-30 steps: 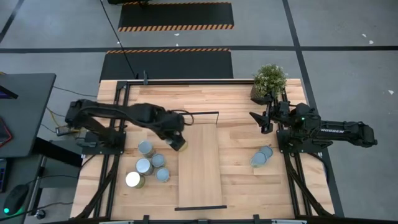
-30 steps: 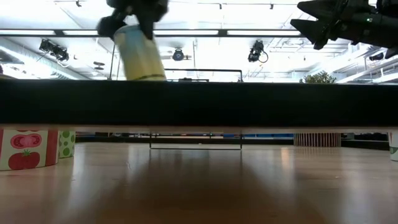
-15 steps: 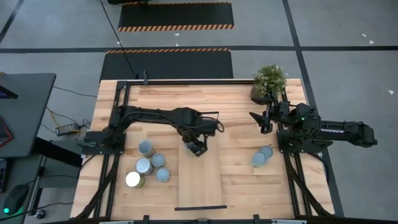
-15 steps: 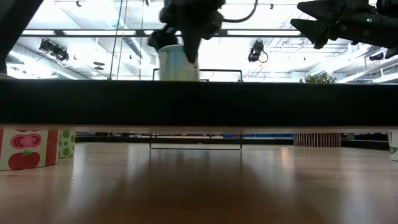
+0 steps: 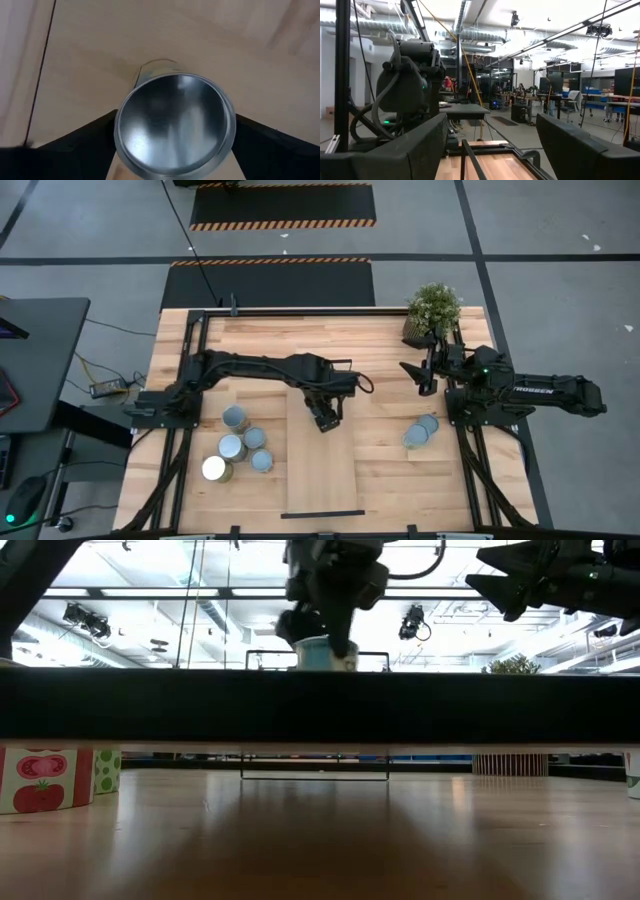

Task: Pick and place cans onto a shelf
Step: Put the large canned carrots on the shelf

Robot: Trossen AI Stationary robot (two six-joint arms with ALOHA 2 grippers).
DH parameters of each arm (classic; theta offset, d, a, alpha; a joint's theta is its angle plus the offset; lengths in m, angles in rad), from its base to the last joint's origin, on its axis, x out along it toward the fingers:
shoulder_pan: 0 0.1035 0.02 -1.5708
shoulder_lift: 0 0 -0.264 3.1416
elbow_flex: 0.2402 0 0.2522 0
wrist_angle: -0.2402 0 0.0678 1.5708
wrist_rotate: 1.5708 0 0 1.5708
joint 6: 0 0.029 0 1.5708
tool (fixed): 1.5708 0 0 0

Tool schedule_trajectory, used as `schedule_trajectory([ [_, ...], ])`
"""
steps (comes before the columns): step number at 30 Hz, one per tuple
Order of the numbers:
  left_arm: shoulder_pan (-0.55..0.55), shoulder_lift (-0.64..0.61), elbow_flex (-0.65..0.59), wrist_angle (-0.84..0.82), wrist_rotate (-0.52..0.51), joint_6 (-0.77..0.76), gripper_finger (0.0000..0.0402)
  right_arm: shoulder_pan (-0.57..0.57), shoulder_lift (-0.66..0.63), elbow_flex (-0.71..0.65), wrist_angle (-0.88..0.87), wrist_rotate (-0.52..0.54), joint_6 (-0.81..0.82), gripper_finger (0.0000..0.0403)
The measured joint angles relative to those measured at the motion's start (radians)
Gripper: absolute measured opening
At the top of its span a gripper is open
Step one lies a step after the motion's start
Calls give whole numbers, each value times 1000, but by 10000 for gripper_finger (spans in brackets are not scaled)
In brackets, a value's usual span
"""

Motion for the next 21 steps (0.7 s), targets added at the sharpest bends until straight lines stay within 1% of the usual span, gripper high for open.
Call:
schedule_trajectory([
  [4,0,0,0,20,-1,44,352,0,0,0,-5,-7,0,313],
  [7,-1,0,0,16,-27,54,352,0,0,0,-5,-7,-2,313],
  [21,0,3,0,8,-18,72,353,0,0,0,-5,-6,-8,313],
])
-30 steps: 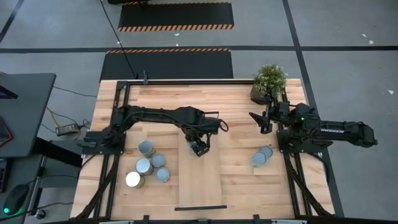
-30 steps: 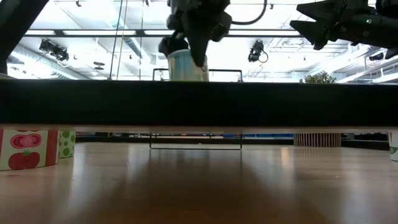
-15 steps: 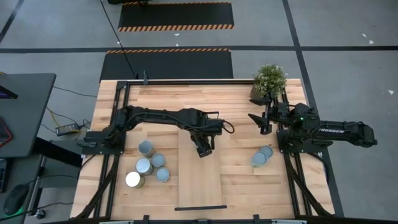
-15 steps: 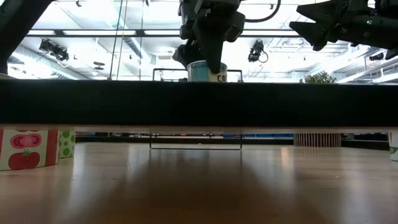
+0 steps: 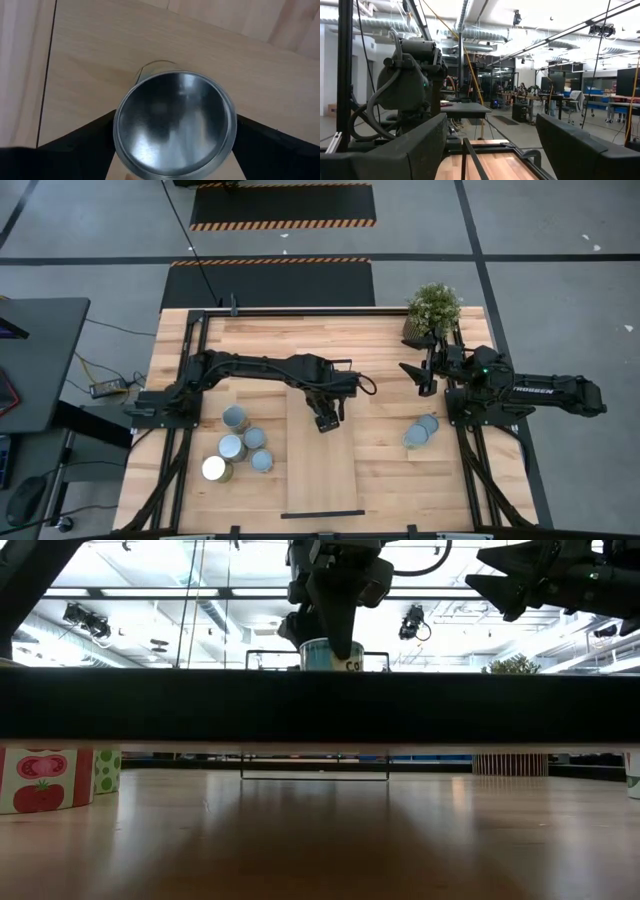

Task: Pick and place cans onto a shelf
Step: Put the large canned carrots on the shelf

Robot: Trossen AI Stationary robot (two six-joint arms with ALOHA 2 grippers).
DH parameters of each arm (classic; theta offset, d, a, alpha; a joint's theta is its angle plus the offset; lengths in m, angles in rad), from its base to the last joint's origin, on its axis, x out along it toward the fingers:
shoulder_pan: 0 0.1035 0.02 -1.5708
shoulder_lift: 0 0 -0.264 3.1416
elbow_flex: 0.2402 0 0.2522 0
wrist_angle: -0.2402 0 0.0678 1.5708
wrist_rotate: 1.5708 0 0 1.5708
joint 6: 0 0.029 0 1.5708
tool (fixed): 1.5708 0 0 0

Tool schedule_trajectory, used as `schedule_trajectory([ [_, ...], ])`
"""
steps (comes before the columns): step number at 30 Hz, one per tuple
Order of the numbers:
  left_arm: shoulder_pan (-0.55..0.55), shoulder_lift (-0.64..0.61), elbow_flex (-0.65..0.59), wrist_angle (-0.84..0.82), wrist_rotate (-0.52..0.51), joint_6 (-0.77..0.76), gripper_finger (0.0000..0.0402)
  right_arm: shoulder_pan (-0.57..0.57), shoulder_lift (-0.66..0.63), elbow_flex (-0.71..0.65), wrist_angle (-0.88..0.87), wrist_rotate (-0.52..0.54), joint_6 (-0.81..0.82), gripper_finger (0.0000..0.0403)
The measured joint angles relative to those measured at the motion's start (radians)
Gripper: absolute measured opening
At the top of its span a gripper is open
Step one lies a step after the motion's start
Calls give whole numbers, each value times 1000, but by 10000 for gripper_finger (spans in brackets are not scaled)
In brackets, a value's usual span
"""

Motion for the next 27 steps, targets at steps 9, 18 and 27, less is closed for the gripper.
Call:
schedule_trajectory([
  [9,-1,4,0,-1,-38,-2,355,0,0,0,0,0,0,313],
  [18,0,4,0,-1,-112,-33,355,0,0,0,0,0,-1,313],
  [27,0,4,0,1,-124,-152,355,0,0,0,0,0,-2,313],
])
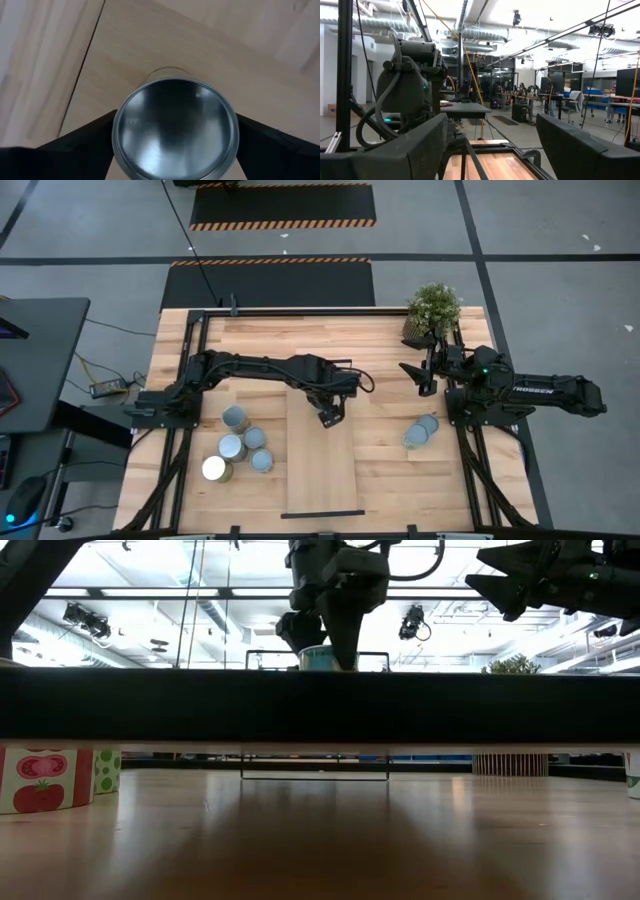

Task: Pick and place cans onto a shelf
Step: Put the large canned carrots on the shelf

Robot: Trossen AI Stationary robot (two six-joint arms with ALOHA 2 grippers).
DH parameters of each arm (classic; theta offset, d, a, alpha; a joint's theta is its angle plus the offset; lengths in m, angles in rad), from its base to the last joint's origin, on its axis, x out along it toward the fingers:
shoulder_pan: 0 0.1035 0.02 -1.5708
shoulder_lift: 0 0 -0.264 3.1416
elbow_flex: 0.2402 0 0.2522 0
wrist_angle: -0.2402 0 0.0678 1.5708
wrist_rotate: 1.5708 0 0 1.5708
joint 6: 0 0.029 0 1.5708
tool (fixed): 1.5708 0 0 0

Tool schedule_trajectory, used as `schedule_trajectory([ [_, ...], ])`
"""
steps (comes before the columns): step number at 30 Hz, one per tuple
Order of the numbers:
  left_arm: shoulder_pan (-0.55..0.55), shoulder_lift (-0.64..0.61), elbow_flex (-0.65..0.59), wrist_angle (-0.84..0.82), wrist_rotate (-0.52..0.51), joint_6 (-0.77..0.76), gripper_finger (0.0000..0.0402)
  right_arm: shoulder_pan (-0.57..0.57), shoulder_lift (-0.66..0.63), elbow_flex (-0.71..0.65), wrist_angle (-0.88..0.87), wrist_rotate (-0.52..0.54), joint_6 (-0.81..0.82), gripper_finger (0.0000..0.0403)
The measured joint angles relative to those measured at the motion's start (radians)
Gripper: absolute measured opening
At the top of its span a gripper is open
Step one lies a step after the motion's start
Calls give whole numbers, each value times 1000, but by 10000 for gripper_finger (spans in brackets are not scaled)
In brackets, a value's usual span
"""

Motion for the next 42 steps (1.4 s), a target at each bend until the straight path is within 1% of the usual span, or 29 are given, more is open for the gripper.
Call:
schedule_trajectory([
  [2,0,0,0,6,0,-38,355,0,0,0,0,0,0,313],
  [8,-1,0,0,34,19,-39,355,0,0,0,0,0,0,313],
  [16,-1,0,0,130,20,17,355,0,0,0,0,0,0,313],
  [18,0,0,0,139,20,42,355,0,0,0,0,0,0,313],
  [27,0,0,0,161,14,46,355,0,0,0,0,0,-1,313],
  [32,0,0,0,188,12,116,355,0,0,0,0,0,-1,313],
  [39,-7,0,0,200,11,135,355,0,0,0,0,0,-1,313],
  [42,-8,0,0,213,7,190,355,0,0,0,0,0,-1,313],
])
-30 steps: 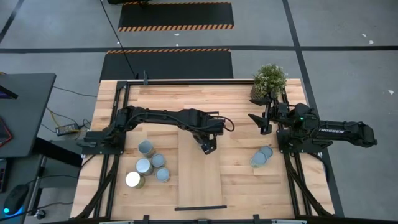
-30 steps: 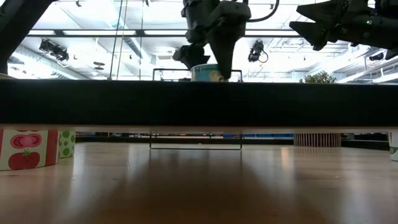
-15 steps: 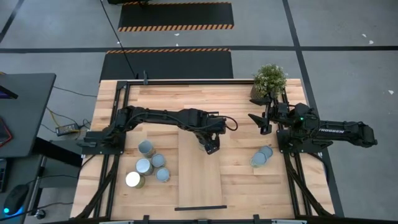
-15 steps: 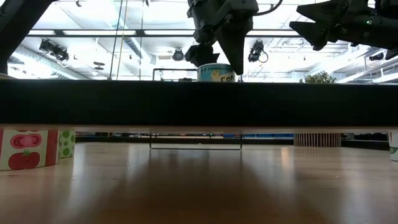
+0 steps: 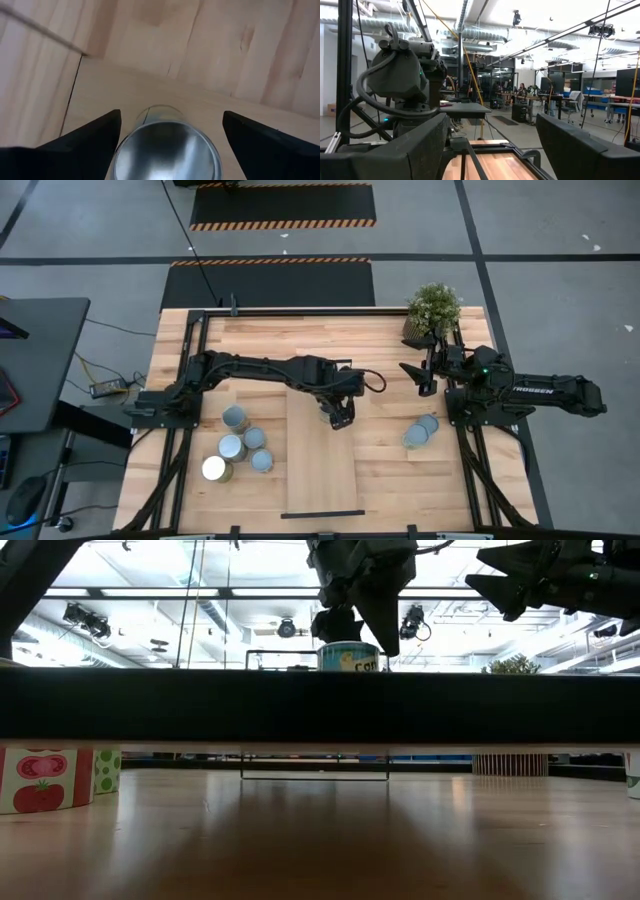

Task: Pick and place cans onto a shelf
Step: Put the large canned carrots on the shelf

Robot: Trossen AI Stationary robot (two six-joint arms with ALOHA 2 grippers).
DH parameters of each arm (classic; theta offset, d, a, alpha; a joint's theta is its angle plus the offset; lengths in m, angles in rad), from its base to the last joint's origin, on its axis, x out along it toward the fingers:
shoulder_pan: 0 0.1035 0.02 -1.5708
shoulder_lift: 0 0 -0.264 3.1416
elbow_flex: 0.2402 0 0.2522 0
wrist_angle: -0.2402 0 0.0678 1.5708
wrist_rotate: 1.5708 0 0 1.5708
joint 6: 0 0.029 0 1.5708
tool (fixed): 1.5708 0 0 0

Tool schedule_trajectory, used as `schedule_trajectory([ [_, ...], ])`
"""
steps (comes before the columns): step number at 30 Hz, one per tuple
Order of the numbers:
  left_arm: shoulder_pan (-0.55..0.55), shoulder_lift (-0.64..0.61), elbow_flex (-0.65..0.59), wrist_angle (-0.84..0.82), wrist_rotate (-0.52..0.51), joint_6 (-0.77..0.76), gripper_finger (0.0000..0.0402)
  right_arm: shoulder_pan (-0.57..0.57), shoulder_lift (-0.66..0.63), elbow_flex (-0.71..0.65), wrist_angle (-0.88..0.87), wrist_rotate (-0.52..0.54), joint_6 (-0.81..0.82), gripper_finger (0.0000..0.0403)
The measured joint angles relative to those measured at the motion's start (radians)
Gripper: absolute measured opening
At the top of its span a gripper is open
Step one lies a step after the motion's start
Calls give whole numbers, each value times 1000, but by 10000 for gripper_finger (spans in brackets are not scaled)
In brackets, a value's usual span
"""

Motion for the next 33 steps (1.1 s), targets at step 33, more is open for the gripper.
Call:
schedule_trajectory([
  [33,-4,-12,-1,182,-116,241,394,0,0,0,0,0,0,313],
])
